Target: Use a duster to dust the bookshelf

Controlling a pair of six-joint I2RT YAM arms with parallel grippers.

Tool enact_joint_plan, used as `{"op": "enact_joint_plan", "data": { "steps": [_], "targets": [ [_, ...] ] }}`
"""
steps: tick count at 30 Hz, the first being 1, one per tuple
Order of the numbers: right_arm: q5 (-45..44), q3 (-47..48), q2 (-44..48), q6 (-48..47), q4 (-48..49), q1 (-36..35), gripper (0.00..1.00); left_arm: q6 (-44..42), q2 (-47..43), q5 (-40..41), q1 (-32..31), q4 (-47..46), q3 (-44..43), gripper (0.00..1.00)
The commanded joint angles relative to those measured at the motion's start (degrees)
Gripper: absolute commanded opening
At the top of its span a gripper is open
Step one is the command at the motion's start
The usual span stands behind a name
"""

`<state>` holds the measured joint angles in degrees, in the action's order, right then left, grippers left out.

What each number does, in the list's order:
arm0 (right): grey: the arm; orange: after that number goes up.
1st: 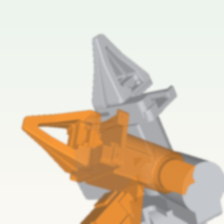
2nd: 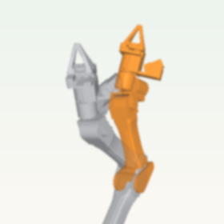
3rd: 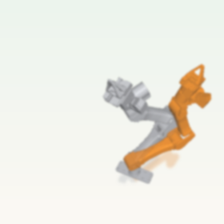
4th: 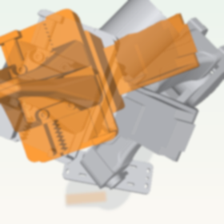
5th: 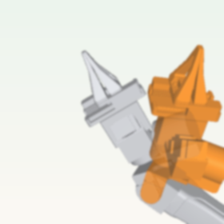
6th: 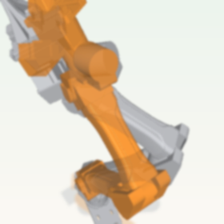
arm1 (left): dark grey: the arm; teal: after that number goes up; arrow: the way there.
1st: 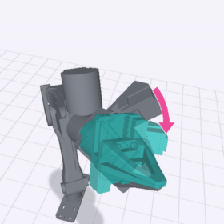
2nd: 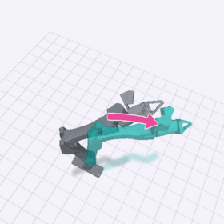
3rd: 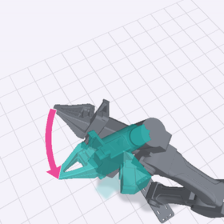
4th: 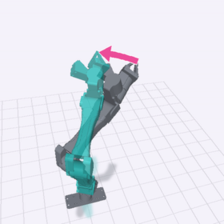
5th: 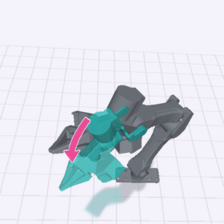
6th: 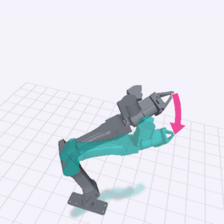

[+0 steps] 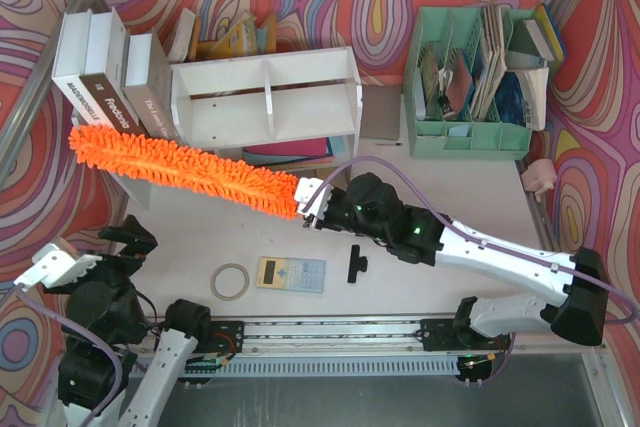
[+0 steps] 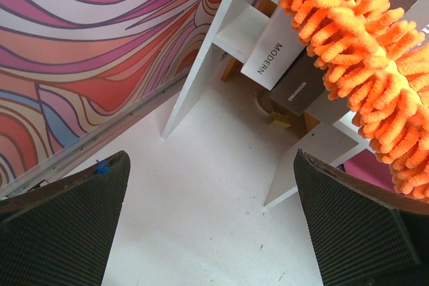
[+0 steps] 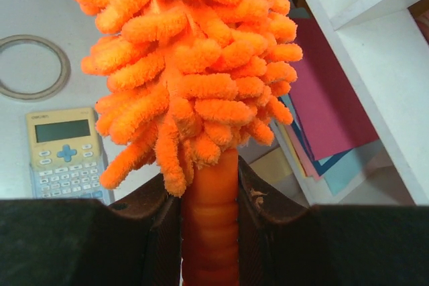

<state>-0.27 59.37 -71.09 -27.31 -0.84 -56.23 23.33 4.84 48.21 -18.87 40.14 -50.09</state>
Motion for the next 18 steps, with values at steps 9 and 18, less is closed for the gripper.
{"op": "enact_joint_plan", "data": {
  "steps": [9,18],
  "targets": [
    [-0.26,7.72,-0.6,4.02,-2.43,0.24,0.0,-3.02,0.93,-0.87,-0.37,-1.72,1.17,0.98],
    [2.29,9.47,0.36,2.11,-3.8,0.21,0.0,-3.24,1.49,-0.69,-0.37,-1.26,0.74,0.99]
  ]
}}
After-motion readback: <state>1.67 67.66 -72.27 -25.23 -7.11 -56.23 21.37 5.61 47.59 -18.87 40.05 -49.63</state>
